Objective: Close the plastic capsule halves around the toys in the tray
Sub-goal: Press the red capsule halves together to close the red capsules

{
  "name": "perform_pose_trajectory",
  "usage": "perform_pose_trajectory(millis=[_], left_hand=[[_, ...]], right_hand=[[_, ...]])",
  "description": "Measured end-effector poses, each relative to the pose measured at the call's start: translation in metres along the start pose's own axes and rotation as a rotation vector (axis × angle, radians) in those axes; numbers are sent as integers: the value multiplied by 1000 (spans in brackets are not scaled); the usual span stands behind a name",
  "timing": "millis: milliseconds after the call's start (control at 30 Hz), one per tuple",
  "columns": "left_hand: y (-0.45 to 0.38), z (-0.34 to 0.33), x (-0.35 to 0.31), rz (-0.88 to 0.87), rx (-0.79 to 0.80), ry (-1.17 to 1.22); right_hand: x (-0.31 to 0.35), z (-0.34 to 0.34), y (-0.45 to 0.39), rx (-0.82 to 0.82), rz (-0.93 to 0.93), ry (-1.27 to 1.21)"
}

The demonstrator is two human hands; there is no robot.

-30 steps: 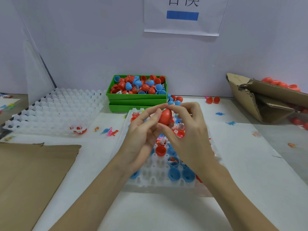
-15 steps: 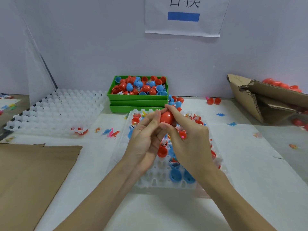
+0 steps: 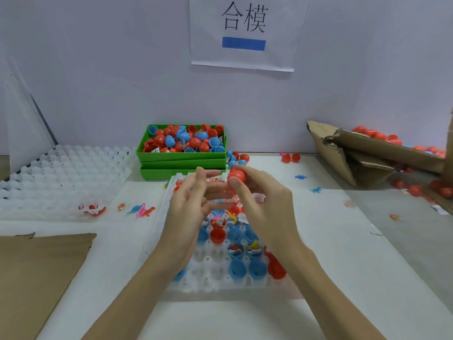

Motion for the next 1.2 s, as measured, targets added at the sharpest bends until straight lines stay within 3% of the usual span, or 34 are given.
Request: perform_pose_trajectory(millis=[133,233,300,433,533,633,733,867,1033,1133,1200], left_hand=[[-3,14,-1,-10,-93,-64],[-5,22,0,3,-131,-76],[-6,26,0,16,-141,-72],[-6,27,-2,22,-137,-41],[-7,26,-4,22,-115,-33],[-10,25,-5,26,-78,-76],[-11,24,-6,-8,-30,-163],[-10,20,-7,-125,38,-379],[-2,15,-8,-252,369,-785],[2,16,-2,-224,630,-1059],[2,18,0,-206,701,-1158]], right_hand=[[-26,21,-14,-52,-430,-381],[-43,34,-36,-36,-754,-1020],[-48,52,-69,-132,-781,-1341],[-59,96,-146,-391,-731,-1506],[-79,112,-170,-395,-811,-1274],[-97,104,-155,-285,-851,-1013],[-99,84,-119,-116,-801,-871],[-78,64,-65,-16,-719,-636],[-43,52,-27,73,-556,-329],[-37,45,-21,134,-509,-234],[-38,40,-19,161,-490,-154]])
Point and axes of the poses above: each hand's wrist, its own y-axis away from the middle knuckle, its own z-axis out of the back of the hand, x = y × z, the point moved 4 cm from there along -y, towards the middle knuckle, and after that the axes turned 3 degrees about -z, right-handed, at the moved point
